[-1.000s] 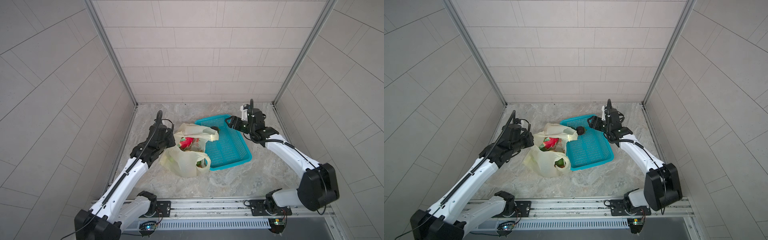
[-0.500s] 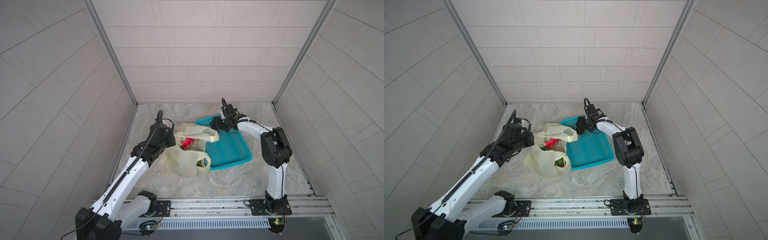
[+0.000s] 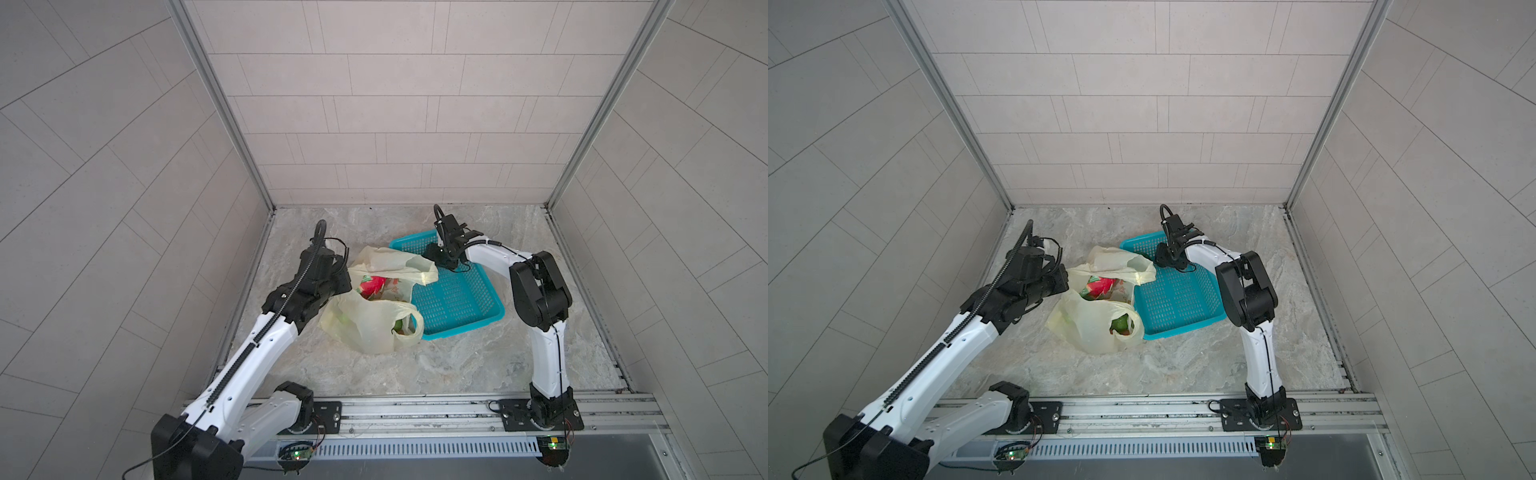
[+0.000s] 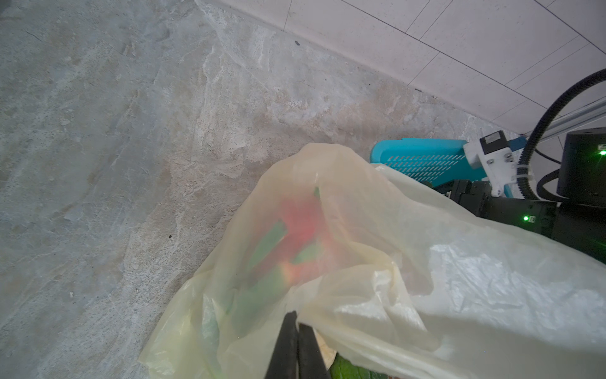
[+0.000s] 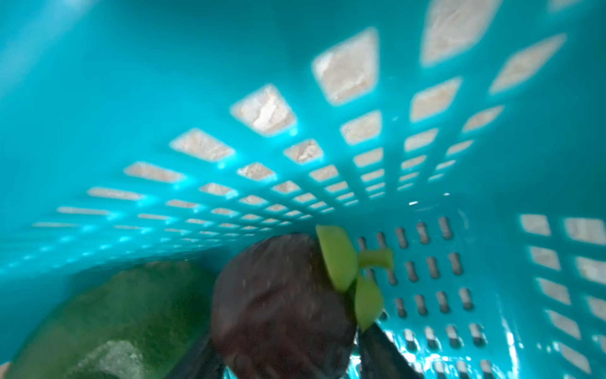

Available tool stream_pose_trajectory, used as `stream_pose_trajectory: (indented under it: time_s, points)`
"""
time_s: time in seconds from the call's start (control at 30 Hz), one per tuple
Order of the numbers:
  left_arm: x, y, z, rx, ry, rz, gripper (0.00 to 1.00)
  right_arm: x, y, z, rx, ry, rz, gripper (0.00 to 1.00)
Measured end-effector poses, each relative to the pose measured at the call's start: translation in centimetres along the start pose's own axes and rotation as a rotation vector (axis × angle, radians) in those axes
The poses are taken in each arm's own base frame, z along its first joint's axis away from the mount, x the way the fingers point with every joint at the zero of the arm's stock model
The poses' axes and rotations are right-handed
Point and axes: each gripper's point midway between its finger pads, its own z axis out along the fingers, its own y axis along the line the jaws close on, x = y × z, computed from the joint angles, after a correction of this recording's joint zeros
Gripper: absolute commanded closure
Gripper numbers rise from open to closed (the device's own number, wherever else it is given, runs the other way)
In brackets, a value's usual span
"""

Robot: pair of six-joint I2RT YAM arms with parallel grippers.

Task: Place the fruits into the plastic bag
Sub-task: Pick up the fruit from the bin, then place the fruit in the plastic bag.

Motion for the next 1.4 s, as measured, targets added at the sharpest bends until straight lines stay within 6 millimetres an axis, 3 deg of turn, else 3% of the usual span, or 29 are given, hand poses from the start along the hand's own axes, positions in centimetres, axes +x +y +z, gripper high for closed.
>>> stream_pose_trajectory:
  time_s: [0.17, 0.33, 0.43, 0.57, 0.77, 0.87, 1.0, 1.07, 1.17, 1.3, 1.4]
  points:
    - [0.1, 0.0, 0.2, -0.001, 0.008, 0.001, 1.00, -0.2, 0.2, 0.0, -0.010, -0.010, 0.000, 0.69]
    - [0.2, -0.1, 0.2, 0.006, 0.013, 0.001, 1.00, 0.3, 0.3, -0.6, -0.037, -0.018, 0.011, 0.75]
    - [0.3, -0.3, 0.3, 0.016, 0.020, 0.003, 1.00, 1.2, 0.1, -2.9, -0.049, -0.024, 0.013, 0.75]
    - [0.5, -0.6, 0.7, 0.027, 0.035, 0.004, 1.00, 0.5, 1.5, -9.3, -0.121, -0.119, -0.017, 0.76]
    - [0.9, -0.8, 1.1, 0.038, 0.055, 0.004, 1.00, -0.9, 5.4, -22.6, -0.288, -0.367, -0.174, 0.75]
    - [1.0, -1.0, 1.1, 0.048, 0.060, 0.004, 1.00, 1.0, 8.7, -28.3, -0.373, -0.466, -0.353, 0.74]
    - [1.0, -1.3, 1.1, 0.066, 0.067, 0.004, 1.00, 5.5, 13.9, -33.0, -0.509, -0.493, -0.603, 0.74]
    - [1.0, -1.5, 1.0, 0.075, 0.066, 0.004, 1.00, 8.0, 15.9, -33.7, -0.564, -0.469, -0.698, 0.74]
    - [0.6, -1.8, 0.8, 0.087, 0.058, 0.004, 1.00, 12.0, 17.9, -32.4, -0.615, -0.382, -0.814, 0.74]
    - [0.1, -2.2, 0.5, 0.103, 0.050, 0.011, 1.00, 15.6, 19.3, -28.4, -0.631, -0.249, -0.878, 0.74]
    - [0.2, -2.3, 0.5, 0.106, 0.051, 0.024, 1.00, 16.5, 19.0, -25.3, -0.595, -0.175, -0.880, 0.74]
